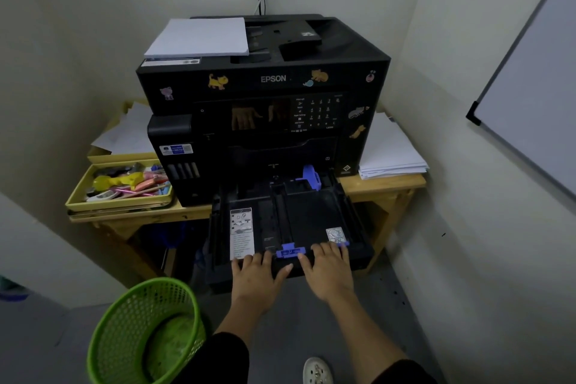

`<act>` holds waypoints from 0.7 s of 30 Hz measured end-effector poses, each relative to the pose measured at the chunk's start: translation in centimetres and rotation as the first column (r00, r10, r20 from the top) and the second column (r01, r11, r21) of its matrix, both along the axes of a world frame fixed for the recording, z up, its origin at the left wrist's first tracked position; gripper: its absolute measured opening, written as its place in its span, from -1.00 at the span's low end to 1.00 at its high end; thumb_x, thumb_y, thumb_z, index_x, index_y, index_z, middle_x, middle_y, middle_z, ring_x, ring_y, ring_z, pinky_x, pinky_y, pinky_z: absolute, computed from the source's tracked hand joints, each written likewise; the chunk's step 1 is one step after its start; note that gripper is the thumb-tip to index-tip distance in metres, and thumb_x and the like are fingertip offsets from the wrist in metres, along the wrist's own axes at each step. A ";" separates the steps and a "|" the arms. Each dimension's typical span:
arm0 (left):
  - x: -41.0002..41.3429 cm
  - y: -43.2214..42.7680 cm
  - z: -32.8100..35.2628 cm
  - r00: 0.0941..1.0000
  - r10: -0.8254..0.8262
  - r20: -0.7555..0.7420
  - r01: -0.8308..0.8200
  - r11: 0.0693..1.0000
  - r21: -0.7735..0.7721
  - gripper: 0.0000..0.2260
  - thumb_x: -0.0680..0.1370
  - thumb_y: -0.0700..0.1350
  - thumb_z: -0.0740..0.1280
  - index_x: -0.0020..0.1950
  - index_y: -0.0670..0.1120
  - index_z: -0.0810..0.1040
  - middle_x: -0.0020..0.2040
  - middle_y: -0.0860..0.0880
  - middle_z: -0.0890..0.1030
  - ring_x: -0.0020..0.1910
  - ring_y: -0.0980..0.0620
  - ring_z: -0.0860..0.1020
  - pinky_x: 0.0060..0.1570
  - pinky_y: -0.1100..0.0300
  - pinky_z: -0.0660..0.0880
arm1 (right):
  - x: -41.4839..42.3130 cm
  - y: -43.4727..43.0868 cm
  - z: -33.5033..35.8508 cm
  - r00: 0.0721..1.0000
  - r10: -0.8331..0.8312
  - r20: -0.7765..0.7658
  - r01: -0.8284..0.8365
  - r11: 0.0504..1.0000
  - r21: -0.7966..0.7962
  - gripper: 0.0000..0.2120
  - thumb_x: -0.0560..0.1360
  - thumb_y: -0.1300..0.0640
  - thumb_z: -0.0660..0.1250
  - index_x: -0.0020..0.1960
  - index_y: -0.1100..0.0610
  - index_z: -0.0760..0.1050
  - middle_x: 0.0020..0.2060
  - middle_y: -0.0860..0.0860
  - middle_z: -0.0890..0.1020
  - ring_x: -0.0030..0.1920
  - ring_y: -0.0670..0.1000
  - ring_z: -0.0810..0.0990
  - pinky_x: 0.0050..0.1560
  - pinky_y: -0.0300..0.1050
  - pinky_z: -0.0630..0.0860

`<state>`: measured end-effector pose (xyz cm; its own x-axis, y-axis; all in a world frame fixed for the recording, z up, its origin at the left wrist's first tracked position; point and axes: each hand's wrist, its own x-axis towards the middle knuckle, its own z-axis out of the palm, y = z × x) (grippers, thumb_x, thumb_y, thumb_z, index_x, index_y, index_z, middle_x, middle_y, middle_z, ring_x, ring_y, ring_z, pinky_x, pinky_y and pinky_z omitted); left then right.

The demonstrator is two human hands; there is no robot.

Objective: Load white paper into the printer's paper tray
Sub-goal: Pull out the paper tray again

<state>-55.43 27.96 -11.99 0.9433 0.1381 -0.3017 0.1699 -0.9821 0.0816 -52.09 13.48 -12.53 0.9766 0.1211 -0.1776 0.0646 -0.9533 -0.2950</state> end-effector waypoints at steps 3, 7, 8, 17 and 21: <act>0.4 -0.4 0.5 1.000 0.003 -0.009 -0.003 1.000 0.027 -0.40 0.59 0.29 -0.11 0.46 -0.04 0.27 0.38 -0.06 0.43 0.40 -0.06 0.34 0.43 -0.07 0.17 | 0.2 0.5 0.4 0.998 -0.055 0.021 0.055 0.998 0.014 -0.54 0.58 -0.12 0.06 0.33 0.12 0.44 0.30 0.04 0.50 0.41 0.04 0.33 0.52 0.05 -0.01; 2.4 -0.8 2.0 0.995 0.079 0.053 -0.079 0.997 -0.006 -0.47 0.60 0.25 -0.07 0.31 -0.06 0.42 0.29 -0.05 0.50 0.29 -0.07 0.42 0.25 -0.02 0.37 | 2.0 1.8 1.9 0.990 -0.116 0.077 0.115 0.993 0.017 -0.60 0.54 -0.04 0.13 0.24 0.14 0.49 0.20 0.09 0.57 0.30 0.12 0.40 0.36 0.09 0.27; 3.3 -0.7 2.5 0.991 0.090 0.096 -0.090 0.996 -0.001 -0.49 0.61 0.24 -0.07 0.32 -0.07 0.40 0.31 -0.05 0.47 0.31 -0.07 0.40 0.23 0.01 0.38 | 2.9 2.1 2.4 0.987 -0.119 0.109 0.116 0.993 0.029 -0.62 0.53 -0.03 0.14 0.23 0.14 0.49 0.19 0.10 0.57 0.29 0.13 0.41 0.32 0.08 0.30; 16.2 2.1 14.0 0.714 0.090 0.694 -0.132 0.991 0.006 -0.54 0.56 0.14 0.11 0.18 -0.17 0.56 0.20 -0.13 0.58 0.15 -0.15 0.55 0.01 -0.01 0.51 | 15.6 6.1 13.4 0.845 -0.140 0.516 -0.053 0.938 0.341 -0.73 0.52 0.13 0.23 0.17 0.20 0.52 0.08 0.14 0.62 0.14 0.15 0.51 0.11 0.05 0.49; 20.5 4.2 20.8 0.538 0.057 0.841 -0.152 0.988 0.031 -0.56 0.51 0.11 0.11 0.04 -0.19 0.59 0.07 -0.15 0.62 0.02 -0.18 0.58 -0.07 0.01 0.54 | 20.2 8.7 19.5 0.714 -0.178 0.677 -0.197 0.877 0.438 -0.79 0.48 0.21 0.26 0.06 0.27 0.55 -0.05 0.19 0.64 0.05 0.22 0.52 0.05 0.07 0.50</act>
